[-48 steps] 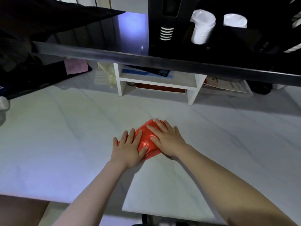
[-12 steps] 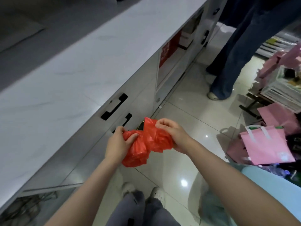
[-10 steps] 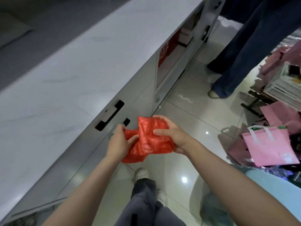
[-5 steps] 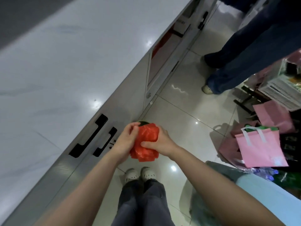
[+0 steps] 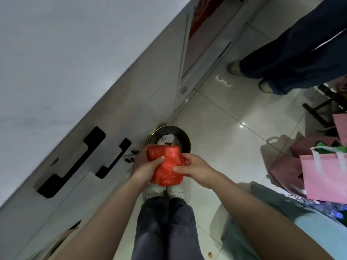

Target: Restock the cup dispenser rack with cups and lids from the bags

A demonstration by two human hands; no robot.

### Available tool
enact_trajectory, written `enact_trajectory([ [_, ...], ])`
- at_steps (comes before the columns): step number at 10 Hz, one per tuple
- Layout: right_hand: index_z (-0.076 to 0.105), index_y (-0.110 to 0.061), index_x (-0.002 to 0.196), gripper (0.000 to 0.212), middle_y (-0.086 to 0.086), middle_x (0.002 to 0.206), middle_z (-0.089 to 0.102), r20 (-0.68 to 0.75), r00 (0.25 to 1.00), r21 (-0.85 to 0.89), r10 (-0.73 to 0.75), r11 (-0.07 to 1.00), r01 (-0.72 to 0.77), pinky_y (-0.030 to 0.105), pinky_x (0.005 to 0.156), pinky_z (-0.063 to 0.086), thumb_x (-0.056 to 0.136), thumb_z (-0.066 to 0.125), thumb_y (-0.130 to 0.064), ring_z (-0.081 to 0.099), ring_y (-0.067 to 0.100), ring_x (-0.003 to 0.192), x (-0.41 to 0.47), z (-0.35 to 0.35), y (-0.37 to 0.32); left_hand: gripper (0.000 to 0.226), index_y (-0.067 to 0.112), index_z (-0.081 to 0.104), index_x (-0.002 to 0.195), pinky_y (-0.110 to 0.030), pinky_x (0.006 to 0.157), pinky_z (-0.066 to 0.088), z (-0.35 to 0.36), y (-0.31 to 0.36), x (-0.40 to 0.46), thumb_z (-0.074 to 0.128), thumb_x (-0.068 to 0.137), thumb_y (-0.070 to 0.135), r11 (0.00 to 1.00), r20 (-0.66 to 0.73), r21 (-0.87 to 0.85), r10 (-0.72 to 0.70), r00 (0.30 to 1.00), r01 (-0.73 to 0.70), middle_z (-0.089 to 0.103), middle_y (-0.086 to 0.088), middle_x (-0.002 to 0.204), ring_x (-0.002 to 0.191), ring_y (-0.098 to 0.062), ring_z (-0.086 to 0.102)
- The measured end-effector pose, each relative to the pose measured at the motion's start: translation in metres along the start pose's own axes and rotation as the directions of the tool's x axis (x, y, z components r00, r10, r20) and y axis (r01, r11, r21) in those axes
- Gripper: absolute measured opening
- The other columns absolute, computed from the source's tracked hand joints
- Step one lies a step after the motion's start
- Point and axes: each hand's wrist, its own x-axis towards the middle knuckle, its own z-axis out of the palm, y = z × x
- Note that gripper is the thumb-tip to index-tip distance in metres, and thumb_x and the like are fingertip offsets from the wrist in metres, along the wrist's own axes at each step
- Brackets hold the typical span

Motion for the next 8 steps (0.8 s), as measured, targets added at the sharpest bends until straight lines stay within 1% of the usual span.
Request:
enact_trajectory([
  [1,0.046,-0.02,0.114,0.047,0.01,0.108,0.062,-0.154,0.987,-0.06,-0.037,0.998,0.028,0.024,0.068,0.056,0.08,0.073,-0.002,0.064,0.022,0.097,0.031,-0.005,0.02,0.044,0.036,0.057,0.103,-0.037,0.081,0.053,0.008,-0.025,0.019,0.079,0.073,0.012,0.999,-0.006,0.007,-0.047,0.999,0.047,0.064,0.001,0.109,0.101,-0.02,0.062],
  [2,0.039,-0.024,0.103,0.044,0.004,0.1,0.057,-0.265,0.961,-0.163,-0.083,0.986,0.04,0.026,0.066,0.053,0.08,0.073,-0.007,0.06,0.017,0.09,0.068,-0.012,0.042,0.064,0.026,0.055,0.121,-0.037,0.086,0.053,0.016,-0.045,0.042,0.086,0.066,0.022,0.998,0.063,-0.002,-0.069,0.996,0.069,0.062,-0.004,0.117,0.107,-0.022,0.06],
  [3,0.04,-0.018,0.104,0.043,-0.009,0.09,0.051,-0.369,0.918,-0.306,-0.145,0.952,0.027,0.024,0.065,0.042,0.077,0.073,-0.012,0.054,0.016,0.088,0.107,-0.027,0.065,0.079,0.002,0.045,0.135,-0.041,0.096,0.049,0.017,-0.07,0.073,0.083,0.068,0.015,0.993,0.133,-0.065,-0.092,0.987,0.101,0.055,-0.019,0.129,0.118,-0.033,0.055],
  [4,0.046,-0.014,0.109,0.042,-0.003,0.098,0.054,-0.438,0.889,-0.35,-0.135,0.936,-0.03,0.024,0.069,0.038,0.077,0.073,-0.013,0.053,0.018,0.09,0.14,-0.04,0.087,0.051,-0.008,0.047,0.13,-0.03,0.086,0.052,0.016,-0.093,0.099,0.066,0.083,-0.008,0.99,0.153,-0.095,-0.089,0.984,0.104,0.054,-0.027,0.128,0.117,-0.036,0.054],
  [5,0.045,-0.015,0.105,0.044,0.004,0.108,0.057,-0.466,0.879,-0.362,-0.103,0.928,-0.083,0.025,0.072,0.038,0.074,0.077,-0.016,0.057,0.026,0.1,0.169,-0.044,0.105,0.051,-0.006,0.044,0.134,-0.029,0.092,0.048,0.014,-0.111,0.117,0.063,0.087,-0.004,0.987,0.09,-0.052,-0.149,0.985,0.154,0.051,-0.025,0.134,0.124,-0.031,0.05],
  [6,0.048,-0.015,0.118,0.059,0.005,0.119,0.058,-0.451,0.89,-0.323,-0.058,0.941,-0.103,0.026,0.079,0.04,0.072,0.082,-0.028,0.056,0.027,0.111,0.188,-0.043,0.111,0.046,-0.009,0.043,0.132,-0.029,0.093,0.047,0.014,-0.122,0.129,0.058,0.089,-0.004,0.994,0.053,-0.002,-0.112,0.992,0.113,0.05,-0.027,0.133,0.123,-0.031,0.05],
  [7,0.05,-0.017,0.128,0.066,-0.001,0.115,0.059,-0.4,0.916,-0.274,-0.035,0.958,-0.084,0.028,0.083,0.041,0.074,0.079,-0.042,0.057,0.024,0.113,0.196,-0.042,0.115,0.044,-0.011,0.045,0.13,-0.042,0.102,0.043,0.013,-0.125,0.135,0.058,0.089,-0.004,0.996,0.045,0.047,-0.079,0.996,0.077,0.051,-0.03,0.13,0.121,-0.034,0.051],
  [8,0.057,-0.015,0.126,0.055,0.006,0.122,0.06,-0.405,0.914,-0.222,-0.024,0.972,-0.072,0.039,0.097,0.046,0.081,0.073,-0.041,0.056,0.028,0.114,0.186,-0.043,0.113,0.041,-0.009,0.047,0.129,-0.049,0.108,0.038,0.014,-0.12,0.132,0.058,0.09,0.0,0.993,0.073,0.06,-0.104,0.992,0.1,0.052,-0.028,0.13,0.124,-0.036,0.05],
])
